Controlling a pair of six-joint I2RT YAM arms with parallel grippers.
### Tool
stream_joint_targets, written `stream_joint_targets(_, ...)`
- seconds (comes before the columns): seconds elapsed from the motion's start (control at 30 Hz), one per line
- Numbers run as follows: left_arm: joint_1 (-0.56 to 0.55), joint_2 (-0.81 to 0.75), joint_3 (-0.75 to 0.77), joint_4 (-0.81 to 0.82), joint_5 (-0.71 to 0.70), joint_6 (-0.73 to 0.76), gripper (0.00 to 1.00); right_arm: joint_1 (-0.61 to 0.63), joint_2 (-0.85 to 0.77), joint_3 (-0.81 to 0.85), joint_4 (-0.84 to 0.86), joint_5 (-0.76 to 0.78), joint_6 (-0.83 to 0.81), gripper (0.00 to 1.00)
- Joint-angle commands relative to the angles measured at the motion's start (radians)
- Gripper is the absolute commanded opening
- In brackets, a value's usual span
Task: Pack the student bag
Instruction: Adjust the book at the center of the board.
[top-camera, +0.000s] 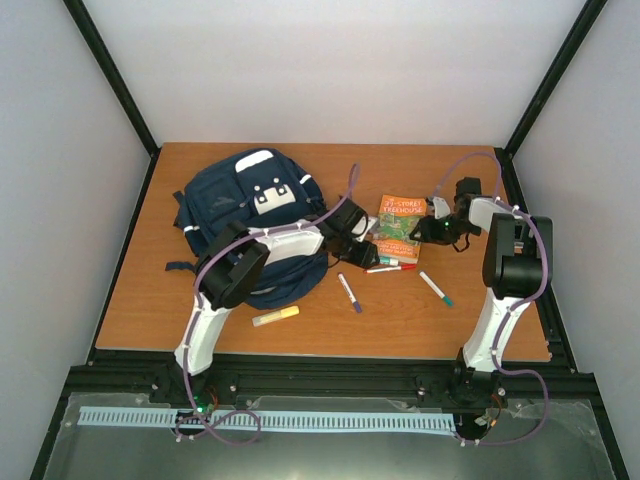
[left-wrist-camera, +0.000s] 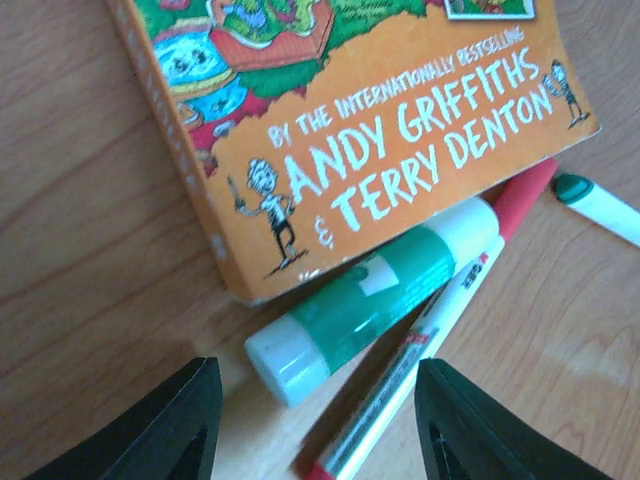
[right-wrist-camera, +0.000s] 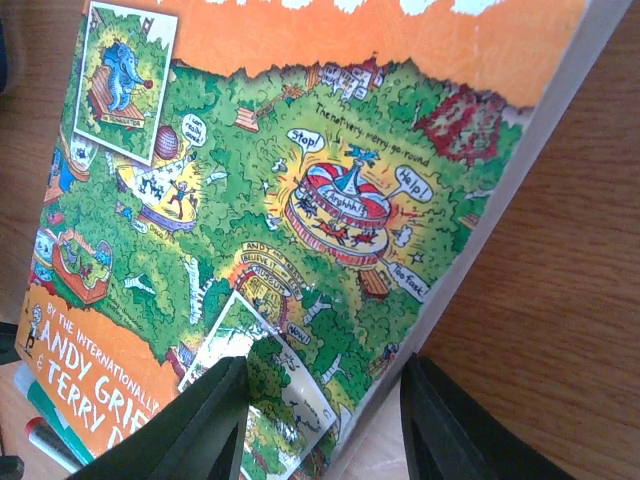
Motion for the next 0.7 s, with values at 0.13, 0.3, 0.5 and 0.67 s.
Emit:
stream_joint_targets(0.13,-0.006,-0.137,-0.039,-0.058,-0.128,0.009,0.63,-0.035,-0.037,0.013,-0.106,-0.003,-0.002,0.50)
stream_joint_targets(0.3,0.006,-0.170,-0.014,-0.057,-0.183,0.002,0.84,-0.045,-0.072,0.081,-0.122,0.014,0.018,0.53)
stream_joint_targets(0.5,0.068,-0.074,0.149,-0.085,-0.125,-0.066,0.99,-0.047,-0.034,0.128,-0.082,-0.001,0.078,0.53)
stream_joint_targets(0.67,0.103,-0.020,0.183,0.031,-0.033,-0.136,0.95,-0.047,0.031,0.175,-0.074,0.019,0.102,0.51)
